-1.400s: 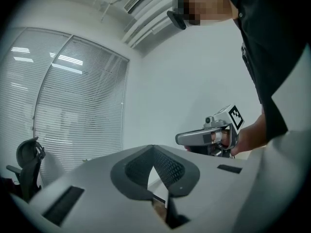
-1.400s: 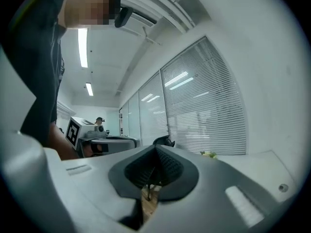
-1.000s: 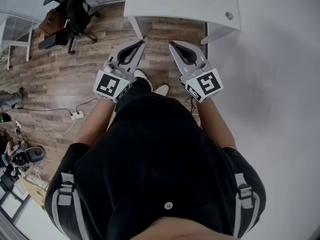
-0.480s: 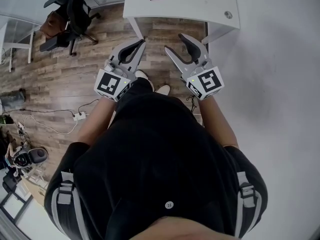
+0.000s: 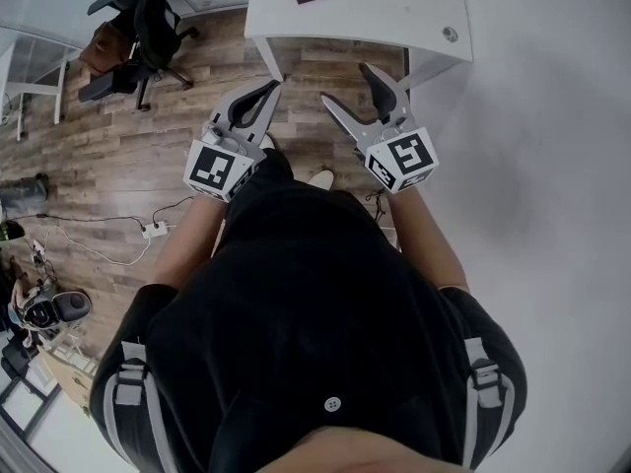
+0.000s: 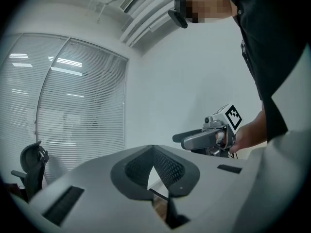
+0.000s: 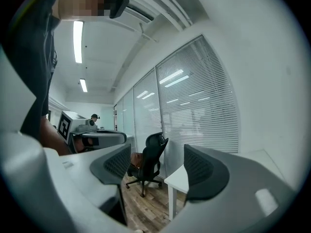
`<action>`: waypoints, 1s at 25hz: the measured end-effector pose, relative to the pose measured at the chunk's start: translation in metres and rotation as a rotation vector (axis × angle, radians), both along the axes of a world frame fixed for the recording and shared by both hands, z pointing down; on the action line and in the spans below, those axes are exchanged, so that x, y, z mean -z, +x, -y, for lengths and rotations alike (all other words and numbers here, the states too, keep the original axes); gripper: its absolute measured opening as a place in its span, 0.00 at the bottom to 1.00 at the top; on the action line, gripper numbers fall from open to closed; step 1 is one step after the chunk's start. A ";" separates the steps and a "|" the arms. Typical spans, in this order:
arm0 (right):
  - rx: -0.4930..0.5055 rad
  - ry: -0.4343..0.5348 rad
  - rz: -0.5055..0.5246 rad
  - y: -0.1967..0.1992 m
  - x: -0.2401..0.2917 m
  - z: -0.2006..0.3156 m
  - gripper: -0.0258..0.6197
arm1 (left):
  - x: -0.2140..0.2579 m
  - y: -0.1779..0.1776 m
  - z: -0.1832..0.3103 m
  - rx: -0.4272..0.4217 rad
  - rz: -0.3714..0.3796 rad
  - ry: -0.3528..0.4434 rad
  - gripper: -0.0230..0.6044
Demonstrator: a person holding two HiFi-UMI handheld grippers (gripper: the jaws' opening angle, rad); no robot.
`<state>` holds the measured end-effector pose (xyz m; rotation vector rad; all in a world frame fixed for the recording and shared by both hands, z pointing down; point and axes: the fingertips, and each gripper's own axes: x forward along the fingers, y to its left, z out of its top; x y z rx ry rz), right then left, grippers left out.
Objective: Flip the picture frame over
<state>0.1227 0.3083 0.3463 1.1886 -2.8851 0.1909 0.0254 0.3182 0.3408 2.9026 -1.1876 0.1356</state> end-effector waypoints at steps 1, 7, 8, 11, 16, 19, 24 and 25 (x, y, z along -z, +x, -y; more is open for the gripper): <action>0.002 -0.004 -0.006 -0.003 -0.001 0.002 0.57 | -0.002 -0.004 0.003 0.006 -0.003 -0.004 0.04; 0.009 -0.054 -0.019 -0.025 -0.011 0.035 0.57 | -0.007 -0.025 0.031 0.005 -0.008 -0.015 0.04; 0.008 -0.057 -0.023 -0.030 -0.012 0.041 0.57 | -0.007 -0.028 0.036 -0.002 -0.007 -0.015 0.04; 0.002 -0.054 -0.040 -0.047 -0.011 0.059 0.57 | -0.010 -0.041 0.053 -0.010 -0.010 -0.023 0.04; -0.014 -0.068 -0.056 -0.071 -0.014 0.091 0.57 | -0.012 -0.064 0.090 -0.033 -0.025 -0.029 0.04; -0.025 -0.086 -0.067 -0.085 -0.019 0.109 0.57 | -0.015 -0.078 0.113 -0.048 -0.032 -0.036 0.04; -0.049 -0.100 -0.088 -0.109 -0.020 0.142 0.57 | -0.015 -0.101 0.150 -0.074 -0.046 -0.039 0.04; -0.056 -0.103 -0.092 -0.114 -0.021 0.149 0.57 | -0.015 -0.105 0.158 -0.081 -0.051 -0.037 0.04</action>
